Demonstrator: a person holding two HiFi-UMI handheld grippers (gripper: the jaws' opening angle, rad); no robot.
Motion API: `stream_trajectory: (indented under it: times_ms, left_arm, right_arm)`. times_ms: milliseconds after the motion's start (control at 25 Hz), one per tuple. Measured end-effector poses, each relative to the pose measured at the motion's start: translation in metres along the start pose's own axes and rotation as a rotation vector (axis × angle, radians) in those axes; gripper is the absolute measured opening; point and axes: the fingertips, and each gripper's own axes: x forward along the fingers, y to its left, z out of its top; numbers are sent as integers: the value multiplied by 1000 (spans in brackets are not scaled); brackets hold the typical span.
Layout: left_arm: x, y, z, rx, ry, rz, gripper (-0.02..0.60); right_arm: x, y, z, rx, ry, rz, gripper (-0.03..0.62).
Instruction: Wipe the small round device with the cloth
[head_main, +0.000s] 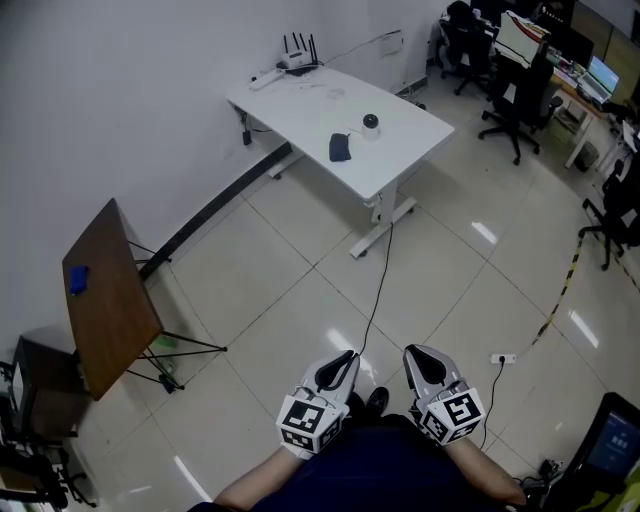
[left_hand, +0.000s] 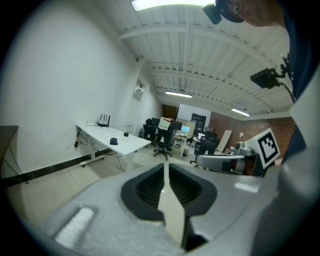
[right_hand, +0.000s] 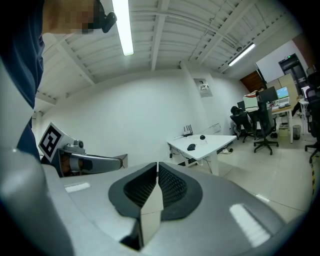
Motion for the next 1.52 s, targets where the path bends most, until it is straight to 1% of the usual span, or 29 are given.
stream_trajectory:
  times_ms: [160, 360, 480, 680, 880, 1080, 1280, 1520]
  left_arm:
    - [12, 1, 15, -32, 18, 14, 31]
    - [30, 7, 15, -10, 6, 8, 31]
    - [42, 19, 13, 1, 9, 12, 31]
    - [67, 33, 31, -14, 19, -8, 31]
    - [93, 63, 50, -23, 27, -21, 31]
    - [112, 104, 57, -18, 19, -46, 31]
    - [133, 140, 70, -3, 6, -95, 31]
    - [156, 179, 81, -18, 16, -150, 37]
  right_arm:
    - [10, -9, 2, 12, 9, 11, 18]
    - [21, -27, 8, 18, 9, 11, 18]
    - [31, -37, 13, 16, 7, 7, 18]
    - [57, -53, 23, 17, 6, -8, 18]
    - [94, -66, 33, 16, 11, -26, 18]
    - [134, -71, 42, 13, 20, -55, 18]
    - [170, -76, 55, 0, 22, -111, 18]
    - [210, -81, 65, -8, 19, -171, 18]
